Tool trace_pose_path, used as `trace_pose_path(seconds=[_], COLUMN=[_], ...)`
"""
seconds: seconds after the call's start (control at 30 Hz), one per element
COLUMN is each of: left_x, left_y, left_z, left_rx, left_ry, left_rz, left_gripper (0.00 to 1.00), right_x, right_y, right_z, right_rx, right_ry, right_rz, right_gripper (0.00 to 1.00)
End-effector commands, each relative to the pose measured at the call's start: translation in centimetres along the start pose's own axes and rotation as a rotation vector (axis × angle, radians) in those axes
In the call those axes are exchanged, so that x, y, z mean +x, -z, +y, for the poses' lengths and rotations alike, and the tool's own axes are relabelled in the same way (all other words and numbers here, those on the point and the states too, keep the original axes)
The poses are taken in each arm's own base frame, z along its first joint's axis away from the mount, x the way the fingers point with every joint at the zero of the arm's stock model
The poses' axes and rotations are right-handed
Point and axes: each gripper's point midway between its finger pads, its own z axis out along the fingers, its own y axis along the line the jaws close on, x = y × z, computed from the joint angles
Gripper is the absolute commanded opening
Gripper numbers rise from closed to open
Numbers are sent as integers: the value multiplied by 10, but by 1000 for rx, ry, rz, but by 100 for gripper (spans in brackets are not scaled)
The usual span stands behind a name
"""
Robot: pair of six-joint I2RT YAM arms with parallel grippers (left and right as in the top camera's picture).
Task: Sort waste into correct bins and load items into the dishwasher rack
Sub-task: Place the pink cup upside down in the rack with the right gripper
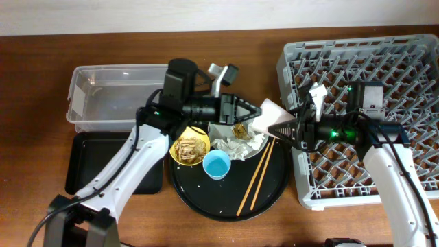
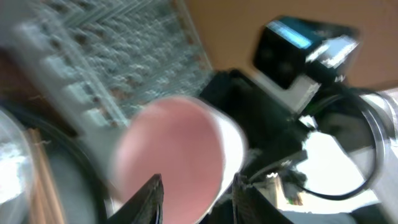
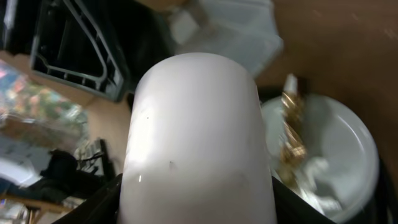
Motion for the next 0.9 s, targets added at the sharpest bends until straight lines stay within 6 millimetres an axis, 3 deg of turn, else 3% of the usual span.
trace_pose_path(seconds=[0.0,0.07,0.13,0.2,0.3,0.4,0.6,0.87], left_x=[-15,-9,-3,8,19,22,22,22], left_y=[39,75,107,150,177,179,179,179], left_z=[65,90,103,113,111,106,106,106], left_rx=[-283,-430,-553,-743,-870,-870,-870,-869], left_ry=[-102,-63,-40,-6,23,22,22,21], left_rz=[-86,-100,-114,-138,-156,-157,-156,-156], left_gripper=[36,36,36,36,36,36,36,36], right_x=[1,1,-2,-13,-29,-29,21,80], right_y=[9,26,53,92,139,168,251,323], right_z=[-21,-33,-44,-44,-40,-48,-108,-173], right_rx=[179,344,539,752,976,1058,1228,1324], right_ry=[-114,-186,-263,-353,-393,-479,-847,-1160], right_rz=[33,79,121,124,88,84,124,23], right_gripper=[44,39,37,35,35,35,36,36])
